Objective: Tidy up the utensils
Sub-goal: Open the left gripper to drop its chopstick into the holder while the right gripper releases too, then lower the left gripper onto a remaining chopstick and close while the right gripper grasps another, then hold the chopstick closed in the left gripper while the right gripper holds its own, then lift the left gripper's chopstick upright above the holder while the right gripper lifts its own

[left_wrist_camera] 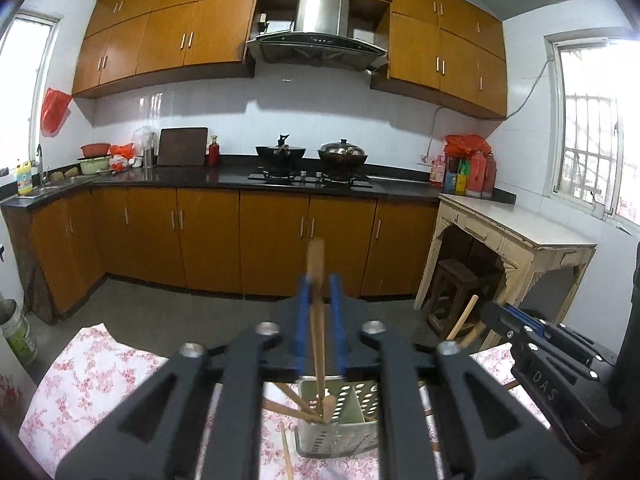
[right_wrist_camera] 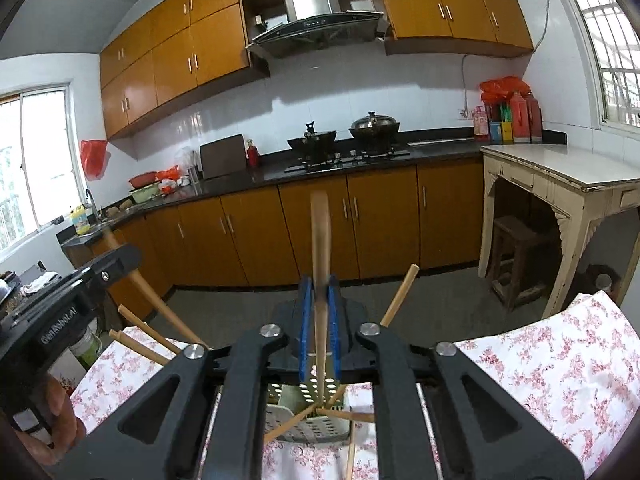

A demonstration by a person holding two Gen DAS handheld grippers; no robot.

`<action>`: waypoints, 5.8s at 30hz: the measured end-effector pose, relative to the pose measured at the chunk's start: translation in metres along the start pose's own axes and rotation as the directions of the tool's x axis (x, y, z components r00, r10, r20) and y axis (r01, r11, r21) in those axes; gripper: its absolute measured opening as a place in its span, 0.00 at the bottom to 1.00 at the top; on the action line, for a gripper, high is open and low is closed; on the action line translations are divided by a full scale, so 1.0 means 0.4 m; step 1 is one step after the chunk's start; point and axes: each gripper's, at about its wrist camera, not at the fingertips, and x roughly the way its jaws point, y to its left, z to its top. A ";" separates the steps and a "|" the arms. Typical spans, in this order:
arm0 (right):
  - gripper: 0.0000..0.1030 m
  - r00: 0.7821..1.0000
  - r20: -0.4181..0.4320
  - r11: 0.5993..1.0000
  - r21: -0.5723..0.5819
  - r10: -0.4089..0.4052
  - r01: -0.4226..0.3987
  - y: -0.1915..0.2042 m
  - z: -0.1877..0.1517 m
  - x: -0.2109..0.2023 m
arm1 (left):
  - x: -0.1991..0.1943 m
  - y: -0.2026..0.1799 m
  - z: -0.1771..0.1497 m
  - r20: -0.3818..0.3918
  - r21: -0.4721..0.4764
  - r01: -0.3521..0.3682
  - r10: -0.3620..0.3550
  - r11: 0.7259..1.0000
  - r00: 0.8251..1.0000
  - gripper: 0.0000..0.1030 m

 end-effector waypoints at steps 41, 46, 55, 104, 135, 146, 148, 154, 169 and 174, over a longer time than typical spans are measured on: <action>0.18 0.850 -0.523 0.998 -0.034 -0.055 0.044 -0.018 -0.583 0.015 | -0.149 0.210 -0.546 -0.390 0.001 -0.059 0.055 0.998 0.919 0.51; 0.08 0.854 -0.513 0.996 -0.044 -0.091 0.080 -0.038 -0.577 0.014 | -0.128 0.173 -0.557 -0.406 0.019 -0.015 0.022 1.000 0.914 0.51; 0.07 0.838 -0.503 0.950 0.098 -0.211 0.298 -0.229 -0.534 0.011 | -0.071 0.093 -0.601 -0.469 0.054 0.056 -0.025 0.997 0.883 0.51; 0.08 0.864 -0.461 0.979 -0.076 -0.203 0.189 -0.144 -0.538 0.076 | 0.022 0.274 -0.635 -0.542 0.082 -0.072 0.105 0.994 0.833 0.34; 0.07 0.869 -0.461 0.983 -0.042 -0.180 0.181 -0.151 -0.543 0.056 | -0.028 0.261 -0.648 -0.542 0.111 -0.069 0.119 0.991 0.832 0.10; 0.07 0.918 -0.342 0.979 -0.050 -0.203 0.198 -0.162 -0.479 -0.073 | -0.115 0.256 -0.602 -0.515 0.159 -0.030 0.109 0.987 0.850 0.08; 0.07 0.930 -0.303 0.978 -0.049 -0.207 0.202 -0.162 -0.448 -0.099 | -0.141 0.251 -0.566 -0.478 0.170 -0.025 0.105 0.985 0.872 0.08; 0.07 0.960 -0.189 0.979 -0.055 -0.205 0.199 -0.149 -0.357 -0.168 | -0.204 0.248 -0.461 -0.379 0.154 -0.013 0.071 0.988 0.923 0.08; 0.07 0.989 -0.048 0.989 -0.050 -0.138 0.136 -0.100 -0.243 -0.231 | -0.267 0.238 -0.295 -0.211 0.082 -0.017 0.034 0.997 0.977 0.08; 0.07 0.991 -0.043 0.991 -0.045 -0.130 0.128 -0.092 -0.223 -0.232 | -0.269 0.229 -0.269 -0.195 0.077 -0.009 0.024 0.997 0.980 0.08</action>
